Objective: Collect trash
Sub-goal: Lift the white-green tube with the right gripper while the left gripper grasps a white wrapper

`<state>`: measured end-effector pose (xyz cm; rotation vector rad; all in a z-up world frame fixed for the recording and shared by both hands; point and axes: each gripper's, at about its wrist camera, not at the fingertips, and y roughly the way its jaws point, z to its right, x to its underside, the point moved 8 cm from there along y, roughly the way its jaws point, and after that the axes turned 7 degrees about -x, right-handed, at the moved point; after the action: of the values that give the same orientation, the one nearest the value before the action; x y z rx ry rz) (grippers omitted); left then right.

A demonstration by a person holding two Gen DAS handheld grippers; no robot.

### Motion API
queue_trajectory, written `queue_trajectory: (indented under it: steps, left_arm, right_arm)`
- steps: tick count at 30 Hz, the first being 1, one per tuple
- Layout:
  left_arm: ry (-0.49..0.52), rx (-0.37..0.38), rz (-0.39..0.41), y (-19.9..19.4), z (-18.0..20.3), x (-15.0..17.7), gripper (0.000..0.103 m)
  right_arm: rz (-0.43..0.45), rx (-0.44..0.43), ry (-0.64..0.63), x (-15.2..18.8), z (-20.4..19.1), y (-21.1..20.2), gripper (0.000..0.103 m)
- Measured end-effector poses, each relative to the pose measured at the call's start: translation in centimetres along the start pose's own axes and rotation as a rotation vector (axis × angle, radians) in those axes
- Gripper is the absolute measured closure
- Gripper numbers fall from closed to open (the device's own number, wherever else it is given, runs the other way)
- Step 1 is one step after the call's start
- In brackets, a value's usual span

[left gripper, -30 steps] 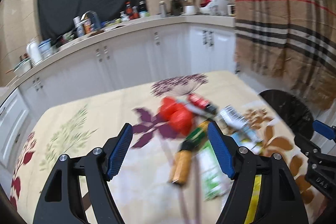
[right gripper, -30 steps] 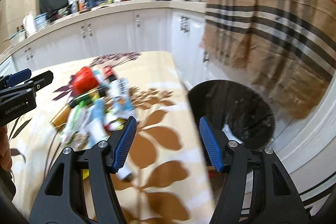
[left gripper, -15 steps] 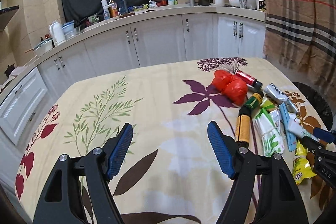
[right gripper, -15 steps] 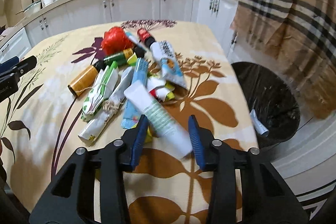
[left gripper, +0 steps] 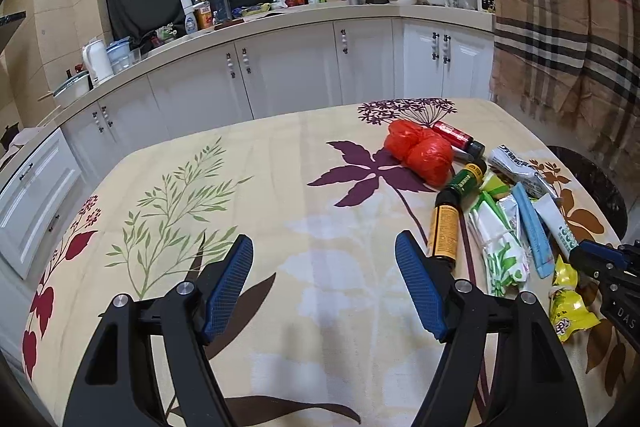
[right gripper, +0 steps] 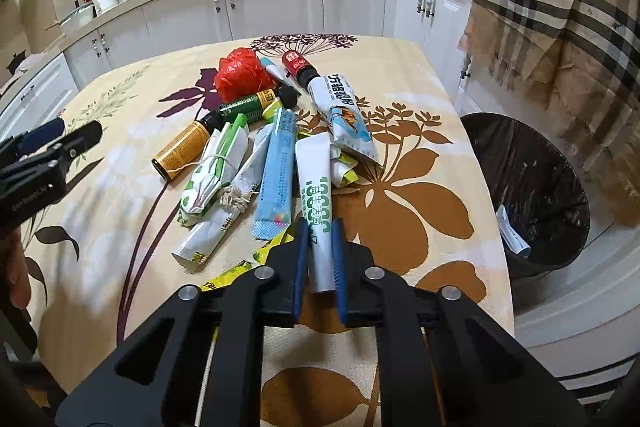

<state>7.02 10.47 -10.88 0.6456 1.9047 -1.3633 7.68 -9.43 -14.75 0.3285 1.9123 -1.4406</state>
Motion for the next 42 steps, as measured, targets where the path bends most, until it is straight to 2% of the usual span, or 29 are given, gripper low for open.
queue_trajectory:
  steps: [6, 13, 22, 26, 32, 35, 37, 41, 42]
  left_arm:
    - [0.014, 0.008, -0.002, -0.3, 0.9, 0.2, 0.031]
    - [0.049, 0.045, 0.008, -1.1, 3.2, 0.2, 0.031]
    - [0.092, 0.123, -0.001, -1.4, 7.8, 0.2, 0.031]
    - [0.121, 0.14, -0.003, -1.1, 9.5, 0.3, 0.032]
    - [0.147, 0.174, -0.042, -0.1, 11.1, 0.7, 0.048]
    - [0.161, 0.196, -0.045, -0.1, 11.7, 0.9, 0.051]
    - [0.172, 0.213, -0.051, -0.1, 12.2, 1.2, 0.056]
    - [0.181, 0.248, -0.063, -0.1, 12.6, 1.5, 0.075]
    - [0.178, 0.251, -0.06, -0.2, 12.6, 1.5, 0.075]
  right_arm:
    - [0.022, -0.01, 0.002, 0.0, 0.0, -0.7, 0.093]
    - [0.075, 0.048, -0.015, -0.2, 0.7, -2.6, 0.093]
    - [0.105, 0.106, 0.006, 0.0, 3.3, -3.7, 0.093]
    - [0.12, 0.159, 0.01, -0.1, 4.8, -4.1, 0.093]
    - [0.131, 0.173, 0.043, -0.1, 6.7, -4.2, 0.093]
    - [0.131, 0.167, 0.055, 0.0, 7.1, -4.1, 0.093]
    - [0.13, 0.164, 0.059, 0.1, 7.2, -3.9, 0.093]
    - [0.131, 0.158, 0.065, 0.1, 7.3, -3.8, 0.093]
    - [0.131, 0.156, 0.067, 0.1, 7.3, -3.7, 0.093]
